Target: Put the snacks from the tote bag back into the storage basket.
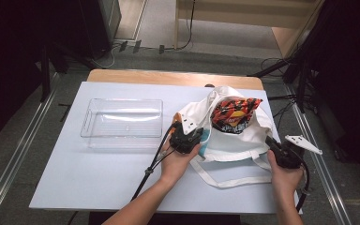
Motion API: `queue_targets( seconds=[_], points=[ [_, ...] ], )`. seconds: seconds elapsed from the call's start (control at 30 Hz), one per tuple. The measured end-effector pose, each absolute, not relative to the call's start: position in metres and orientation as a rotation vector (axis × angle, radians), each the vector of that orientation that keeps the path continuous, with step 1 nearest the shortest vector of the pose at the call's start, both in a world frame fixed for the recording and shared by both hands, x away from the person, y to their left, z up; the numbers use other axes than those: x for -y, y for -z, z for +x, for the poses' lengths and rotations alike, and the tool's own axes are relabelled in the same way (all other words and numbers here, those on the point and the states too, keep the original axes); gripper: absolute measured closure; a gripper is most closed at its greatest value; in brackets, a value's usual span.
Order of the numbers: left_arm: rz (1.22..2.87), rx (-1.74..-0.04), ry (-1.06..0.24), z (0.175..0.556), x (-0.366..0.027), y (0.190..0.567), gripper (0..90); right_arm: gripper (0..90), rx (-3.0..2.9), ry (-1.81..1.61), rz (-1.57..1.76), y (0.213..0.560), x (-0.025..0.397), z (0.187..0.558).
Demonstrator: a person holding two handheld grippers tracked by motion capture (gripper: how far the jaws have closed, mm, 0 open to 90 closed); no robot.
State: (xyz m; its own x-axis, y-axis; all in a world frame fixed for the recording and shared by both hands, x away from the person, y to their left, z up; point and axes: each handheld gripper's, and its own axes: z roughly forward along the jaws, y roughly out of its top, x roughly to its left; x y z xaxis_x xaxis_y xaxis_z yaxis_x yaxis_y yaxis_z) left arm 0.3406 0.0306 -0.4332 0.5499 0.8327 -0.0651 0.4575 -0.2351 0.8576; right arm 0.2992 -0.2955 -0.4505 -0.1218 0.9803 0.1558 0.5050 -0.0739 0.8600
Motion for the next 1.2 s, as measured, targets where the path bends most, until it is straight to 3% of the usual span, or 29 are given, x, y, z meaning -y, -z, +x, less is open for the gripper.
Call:
queue_targets(
  seconds=[0.1, 0.17, 0.3, 0.4, 0.6, 0.8, 1.03, 1.1, 1.2],
  points=[
    [1.856, -1.083, -0.502, 0.344, -0.034, 0.433, 75.9, 90.0, -1.658, -1.134, 1.575, 0.444, 0.292, 0.283],
    [1.835, -1.090, -0.493, 0.343, -0.036, 0.430, 67.7, 88.1, -1.639, -1.128, 1.572, 0.442, 0.291, 0.276],
    [1.815, -1.052, -0.541, 0.334, -0.041, 0.416, 54.9, 69.0, -1.533, -1.186, 1.533, 0.434, 0.296, 0.267],
    [1.778, -1.043, -0.542, 0.329, -0.048, 0.404, 49.5, 63.8, -1.502, -1.256, 1.475, 0.422, 0.293, 0.265],
    [1.735, -0.988, -0.509, 0.319, -0.050, 0.389, 41.6, 49.1, -1.601, -1.329, 1.354, 0.411, 0.270, 0.281],
    [1.860, -0.972, -0.515, 0.319, -0.028, 0.403, 37.2, 34.8, -1.667, -1.402, 1.366, 0.406, 0.253, 0.312],
    [1.949, -1.039, -0.505, 0.334, -0.023, 0.429, 45.9, 34.6, -1.719, -1.379, 1.414, 0.417, 0.231, 0.333],
    [1.935, -1.044, -0.483, 0.335, -0.024, 0.431, 50.4, 42.8, -1.758, -1.392, 1.437, 0.423, 0.231, 0.339],
    [1.930, -1.032, -0.488, 0.335, -0.024, 0.434, 63.4, 62.4, -1.833, -1.377, 1.458, 0.431, 0.230, 0.344]
  ],
)
